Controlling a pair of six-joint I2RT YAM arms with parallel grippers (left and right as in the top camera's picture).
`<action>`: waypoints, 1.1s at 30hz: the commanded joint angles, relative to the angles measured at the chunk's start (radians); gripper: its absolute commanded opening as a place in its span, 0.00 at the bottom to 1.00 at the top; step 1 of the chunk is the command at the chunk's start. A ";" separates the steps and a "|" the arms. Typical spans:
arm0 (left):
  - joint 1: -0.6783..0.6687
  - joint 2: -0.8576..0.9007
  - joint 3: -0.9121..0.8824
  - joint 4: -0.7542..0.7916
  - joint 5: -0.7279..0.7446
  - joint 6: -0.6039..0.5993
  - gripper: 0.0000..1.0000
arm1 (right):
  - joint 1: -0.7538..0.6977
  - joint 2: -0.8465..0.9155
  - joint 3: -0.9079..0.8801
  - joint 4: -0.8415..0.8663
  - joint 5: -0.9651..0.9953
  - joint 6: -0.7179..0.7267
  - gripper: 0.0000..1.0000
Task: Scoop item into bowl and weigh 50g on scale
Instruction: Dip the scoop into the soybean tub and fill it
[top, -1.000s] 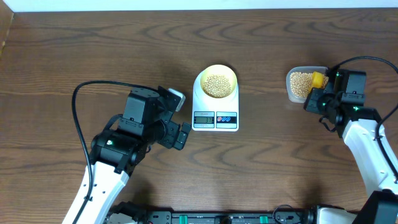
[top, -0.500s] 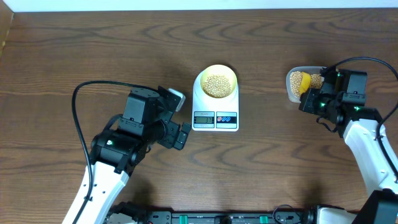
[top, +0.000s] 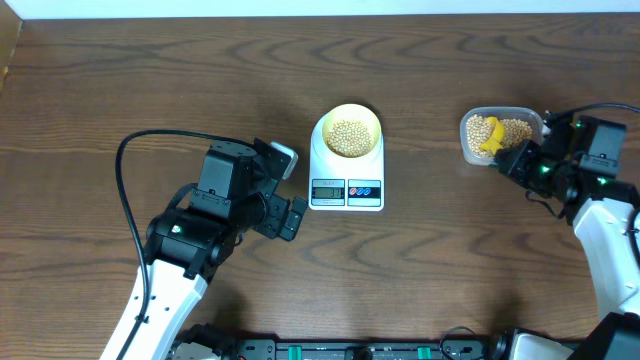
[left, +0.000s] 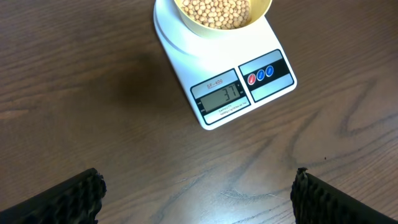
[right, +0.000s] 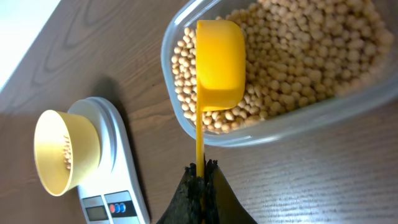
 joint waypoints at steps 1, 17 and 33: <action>0.004 0.001 0.002 0.000 0.008 0.002 0.98 | -0.045 -0.018 -0.002 -0.019 -0.066 0.022 0.01; 0.004 0.001 0.002 0.000 0.008 0.002 0.98 | -0.217 -0.019 -0.002 -0.028 -0.214 0.155 0.01; 0.004 0.001 0.002 0.000 0.008 0.002 0.98 | -0.290 -0.018 -0.002 0.019 -0.522 0.215 0.01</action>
